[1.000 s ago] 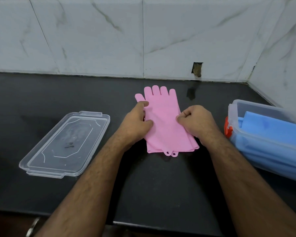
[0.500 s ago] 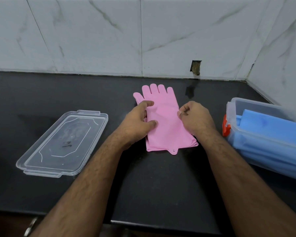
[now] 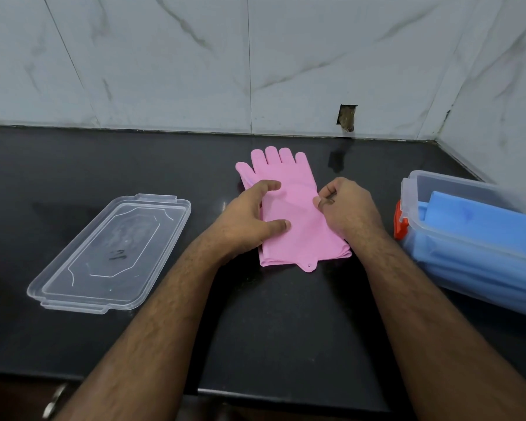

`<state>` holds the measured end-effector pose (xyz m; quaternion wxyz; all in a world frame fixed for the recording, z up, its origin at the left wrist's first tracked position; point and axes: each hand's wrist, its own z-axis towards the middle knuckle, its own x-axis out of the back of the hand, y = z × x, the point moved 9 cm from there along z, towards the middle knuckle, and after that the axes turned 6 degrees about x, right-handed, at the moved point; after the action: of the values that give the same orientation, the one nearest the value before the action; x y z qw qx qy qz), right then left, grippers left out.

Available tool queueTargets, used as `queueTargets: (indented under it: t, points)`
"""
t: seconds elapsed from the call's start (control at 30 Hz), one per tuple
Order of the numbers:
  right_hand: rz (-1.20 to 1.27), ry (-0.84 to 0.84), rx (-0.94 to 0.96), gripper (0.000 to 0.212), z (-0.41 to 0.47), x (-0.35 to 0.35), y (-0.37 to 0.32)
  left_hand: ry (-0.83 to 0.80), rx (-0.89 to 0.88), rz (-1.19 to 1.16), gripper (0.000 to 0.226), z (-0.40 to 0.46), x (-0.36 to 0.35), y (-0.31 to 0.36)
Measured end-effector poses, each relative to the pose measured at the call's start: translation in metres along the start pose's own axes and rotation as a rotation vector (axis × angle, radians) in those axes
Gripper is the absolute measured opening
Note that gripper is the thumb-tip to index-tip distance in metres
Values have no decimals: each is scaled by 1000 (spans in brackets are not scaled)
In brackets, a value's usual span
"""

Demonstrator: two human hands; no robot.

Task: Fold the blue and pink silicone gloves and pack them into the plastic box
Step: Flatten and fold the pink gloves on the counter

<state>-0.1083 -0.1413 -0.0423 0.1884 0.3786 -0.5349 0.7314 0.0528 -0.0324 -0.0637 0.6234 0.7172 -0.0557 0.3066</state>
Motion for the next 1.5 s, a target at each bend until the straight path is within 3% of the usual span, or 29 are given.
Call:
queueTargets:
  t: [0.4, 0.57, 1.03, 1.33, 1.5]
  points:
    - [-31, -6, -14, 16, 2, 0, 2, 23, -15, 118, 71, -3, 1, 5]
    - [-78, -14, 3, 18, 1, 0, 0, 111, -13, 202, 70, -1, 9, 3]
    - [-140, -21, 75, 15, 1, -2, -5, 94, -50, 335, 77, -1, 3, 8]
    - [-215, -51, 97, 18, 2, -1, -7, 33, -44, 305, 53, -3, -1, 9]
    - [-197, -70, 92, 20, 2, -3, -7, 37, -40, 346, 55, -2, -3, 9]
